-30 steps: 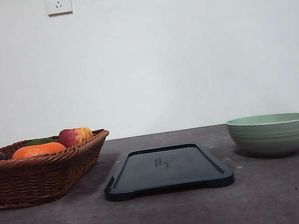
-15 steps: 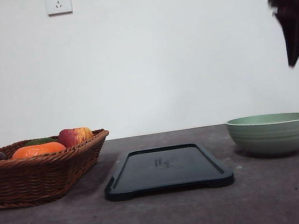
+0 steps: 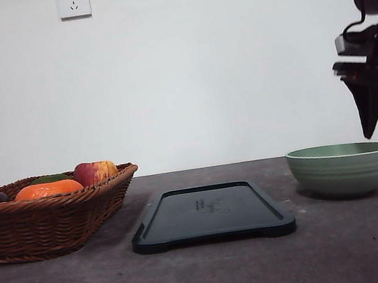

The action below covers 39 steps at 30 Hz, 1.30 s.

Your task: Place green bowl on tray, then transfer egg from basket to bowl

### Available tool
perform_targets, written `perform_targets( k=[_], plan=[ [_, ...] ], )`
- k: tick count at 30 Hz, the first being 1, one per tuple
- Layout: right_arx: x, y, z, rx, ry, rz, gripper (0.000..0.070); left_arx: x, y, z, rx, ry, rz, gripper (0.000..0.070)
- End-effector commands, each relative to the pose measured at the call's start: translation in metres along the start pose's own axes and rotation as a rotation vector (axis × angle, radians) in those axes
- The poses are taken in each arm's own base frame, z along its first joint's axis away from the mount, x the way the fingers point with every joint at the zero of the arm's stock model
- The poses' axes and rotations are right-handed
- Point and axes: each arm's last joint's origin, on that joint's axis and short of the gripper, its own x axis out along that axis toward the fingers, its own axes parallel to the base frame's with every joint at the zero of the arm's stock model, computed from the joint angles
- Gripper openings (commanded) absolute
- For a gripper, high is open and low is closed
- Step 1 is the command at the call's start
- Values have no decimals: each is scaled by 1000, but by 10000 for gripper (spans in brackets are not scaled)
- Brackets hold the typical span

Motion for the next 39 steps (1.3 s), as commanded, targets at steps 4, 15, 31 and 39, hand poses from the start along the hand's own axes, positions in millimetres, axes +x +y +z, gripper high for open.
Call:
perform_targets(
  k=[4,15,31,39],
  plan=[
    [11,-2,5,-6,13,-5,254,-3,-1,7,10,-27,-4,349],
    [11,-2,5,-9,33,4,4,-3,-1,7,10,-27,-4,349],
    [-63,56,35,-113,74,45,4,-3,-1,7,10,-27,-4,348],
    [-52,111,37,-241,1,139,4,-3,-1,7,11,-28,-4,347]
  ],
)
